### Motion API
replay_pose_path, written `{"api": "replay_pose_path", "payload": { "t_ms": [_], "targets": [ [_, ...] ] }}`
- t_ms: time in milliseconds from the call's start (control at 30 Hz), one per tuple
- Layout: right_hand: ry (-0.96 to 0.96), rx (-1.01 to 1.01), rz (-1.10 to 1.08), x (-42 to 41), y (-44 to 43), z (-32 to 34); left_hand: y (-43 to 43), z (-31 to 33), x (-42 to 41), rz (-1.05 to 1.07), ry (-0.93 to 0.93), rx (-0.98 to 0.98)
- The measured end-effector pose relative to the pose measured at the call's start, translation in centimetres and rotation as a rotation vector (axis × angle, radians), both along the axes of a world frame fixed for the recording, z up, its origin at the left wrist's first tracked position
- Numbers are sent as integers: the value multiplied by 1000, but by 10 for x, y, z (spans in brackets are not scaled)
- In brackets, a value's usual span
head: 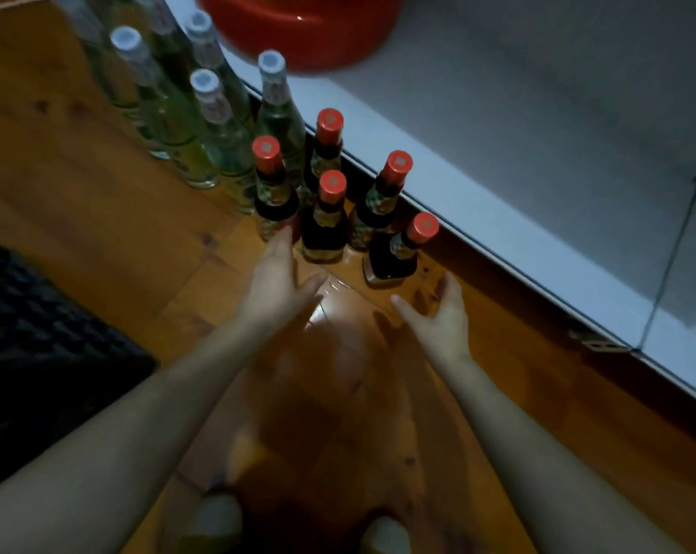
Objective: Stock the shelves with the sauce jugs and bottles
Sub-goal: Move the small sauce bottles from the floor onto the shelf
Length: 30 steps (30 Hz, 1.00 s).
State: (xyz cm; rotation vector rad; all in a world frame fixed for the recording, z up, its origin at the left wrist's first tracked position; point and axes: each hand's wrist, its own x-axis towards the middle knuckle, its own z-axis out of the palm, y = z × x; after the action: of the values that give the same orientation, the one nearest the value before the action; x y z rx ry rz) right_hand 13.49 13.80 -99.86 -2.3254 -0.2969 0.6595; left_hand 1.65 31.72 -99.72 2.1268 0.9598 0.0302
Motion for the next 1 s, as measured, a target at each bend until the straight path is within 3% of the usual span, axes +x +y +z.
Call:
{"api": "replay_pose_path", "payload": {
  "t_ms": [267,567,800,1000],
  "targets": [
    [-111,194,6,24,41,-80,12,-79,42,-2,-199,256],
    [-130,283,-14,23,45,-88,11,-85,56,64,-219,365],
    [-137,281,-48,15,36,-87,8,-88,49,20,-319,188],
    [-74,286,-146,-3,15,-57,-5,-58,25,-50,-262,52]
  ]
}}
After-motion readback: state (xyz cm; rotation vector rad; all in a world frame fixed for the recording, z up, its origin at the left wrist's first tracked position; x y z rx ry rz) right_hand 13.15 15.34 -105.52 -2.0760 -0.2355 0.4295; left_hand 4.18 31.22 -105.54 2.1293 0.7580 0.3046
